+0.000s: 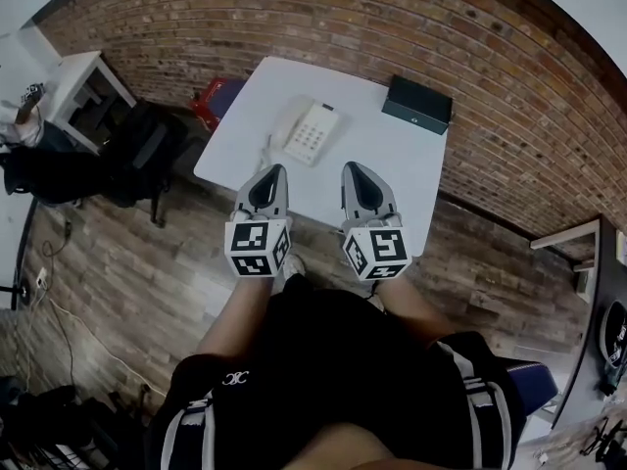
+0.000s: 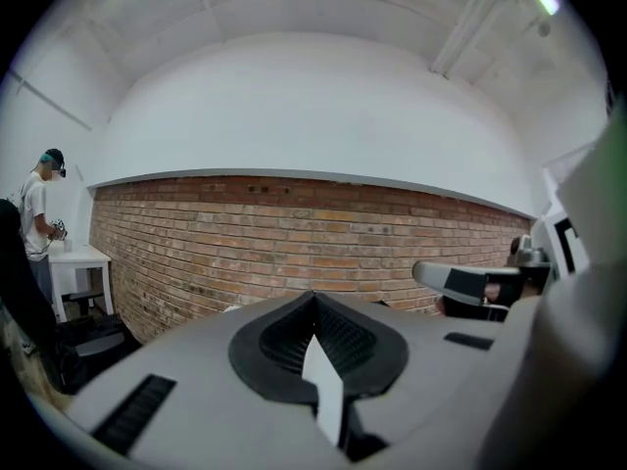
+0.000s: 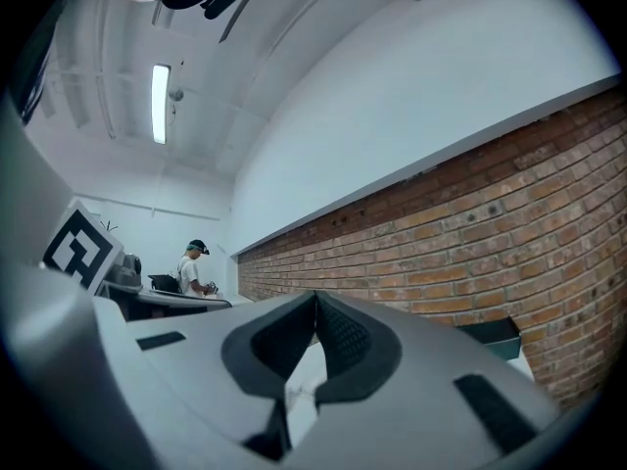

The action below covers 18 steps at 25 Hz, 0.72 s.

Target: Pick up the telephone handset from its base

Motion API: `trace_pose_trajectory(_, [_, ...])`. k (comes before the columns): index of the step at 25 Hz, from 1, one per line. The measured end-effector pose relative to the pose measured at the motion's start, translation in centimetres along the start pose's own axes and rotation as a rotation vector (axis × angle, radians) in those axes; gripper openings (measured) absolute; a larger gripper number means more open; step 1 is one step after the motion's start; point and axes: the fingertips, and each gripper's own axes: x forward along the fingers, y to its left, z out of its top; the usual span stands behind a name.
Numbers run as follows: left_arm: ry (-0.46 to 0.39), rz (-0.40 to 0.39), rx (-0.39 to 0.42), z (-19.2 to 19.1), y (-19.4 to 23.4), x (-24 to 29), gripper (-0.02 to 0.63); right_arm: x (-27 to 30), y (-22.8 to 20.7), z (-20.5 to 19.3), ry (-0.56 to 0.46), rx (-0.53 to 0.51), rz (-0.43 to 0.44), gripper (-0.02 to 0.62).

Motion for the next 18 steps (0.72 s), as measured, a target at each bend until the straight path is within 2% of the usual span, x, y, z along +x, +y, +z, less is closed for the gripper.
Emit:
trace_pose_trajectory(10, [0.095, -0.055, -0.026, -0.4, 7.4, 8.9, 0.002, 10.0, -0.9, -0.8, 0.043, 0.003, -0.056, -0.002])
trace_pose_trajectory(18, [0.157, -0.120, -0.009, -1.5, 9.8, 15.4, 0.002, 15.0, -3.6, -1.3, 0.055, -0.003, -0.126, -0.002])
